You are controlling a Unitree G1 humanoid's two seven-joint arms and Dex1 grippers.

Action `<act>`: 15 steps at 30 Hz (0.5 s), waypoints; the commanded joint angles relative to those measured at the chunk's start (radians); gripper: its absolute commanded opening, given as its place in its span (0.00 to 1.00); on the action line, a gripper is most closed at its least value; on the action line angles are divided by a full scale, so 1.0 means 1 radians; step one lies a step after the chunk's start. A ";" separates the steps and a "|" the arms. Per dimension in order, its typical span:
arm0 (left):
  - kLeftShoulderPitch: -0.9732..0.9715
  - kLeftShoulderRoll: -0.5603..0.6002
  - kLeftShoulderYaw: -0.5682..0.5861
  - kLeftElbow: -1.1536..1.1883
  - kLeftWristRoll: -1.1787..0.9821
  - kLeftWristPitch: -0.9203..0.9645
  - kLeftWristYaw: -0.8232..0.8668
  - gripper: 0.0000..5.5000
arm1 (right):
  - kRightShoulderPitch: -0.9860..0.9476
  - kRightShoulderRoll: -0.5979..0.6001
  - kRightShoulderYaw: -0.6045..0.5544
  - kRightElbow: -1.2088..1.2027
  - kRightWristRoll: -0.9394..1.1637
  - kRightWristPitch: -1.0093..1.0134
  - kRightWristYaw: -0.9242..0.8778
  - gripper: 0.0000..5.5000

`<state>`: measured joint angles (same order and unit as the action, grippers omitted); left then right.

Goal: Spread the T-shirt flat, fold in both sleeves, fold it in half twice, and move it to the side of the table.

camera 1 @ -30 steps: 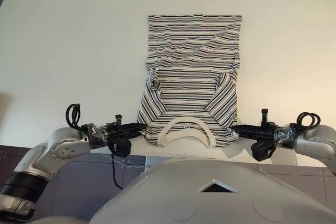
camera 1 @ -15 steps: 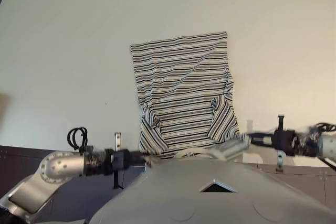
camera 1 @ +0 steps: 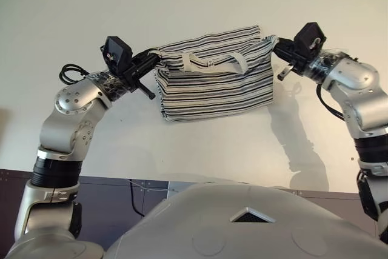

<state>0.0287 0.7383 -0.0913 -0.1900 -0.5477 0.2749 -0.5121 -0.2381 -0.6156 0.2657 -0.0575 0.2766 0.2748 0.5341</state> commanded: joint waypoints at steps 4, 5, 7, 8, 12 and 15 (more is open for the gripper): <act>-0.050 -0.100 0.008 0.161 0.146 -0.053 -0.014 0.02 | -0.155 0.178 0.022 0.243 -0.153 -0.079 -0.057 0.02; -0.079 -0.114 0.008 0.198 0.166 -0.067 -0.021 0.02 | -0.179 0.200 0.017 0.277 -0.167 -0.086 -0.065 0.02; -0.136 -0.142 0.005 0.275 0.205 -0.096 -0.030 0.02 | -0.217 0.233 0.005 0.337 -0.189 -0.098 -0.078 0.02; -0.163 -0.158 0.003 0.317 0.230 -0.115 -0.028 0.02 | -0.232 0.245 0.004 0.370 -0.206 -0.107 -0.085 0.02; -0.242 -0.224 -0.001 0.484 0.316 -0.198 -0.008 0.09 | -0.284 0.301 0.001 0.511 -0.256 -0.165 -0.115 0.02; -0.254 -0.261 0.015 0.532 0.344 -0.220 0.009 0.17 | -0.341 0.358 -0.020 0.635 -0.266 -0.226 -0.134 0.02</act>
<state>-0.2028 0.4989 -0.0870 0.3080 -0.2277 0.0670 -0.5186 -0.5194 -0.2915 0.2621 0.5093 0.0230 0.0856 0.4161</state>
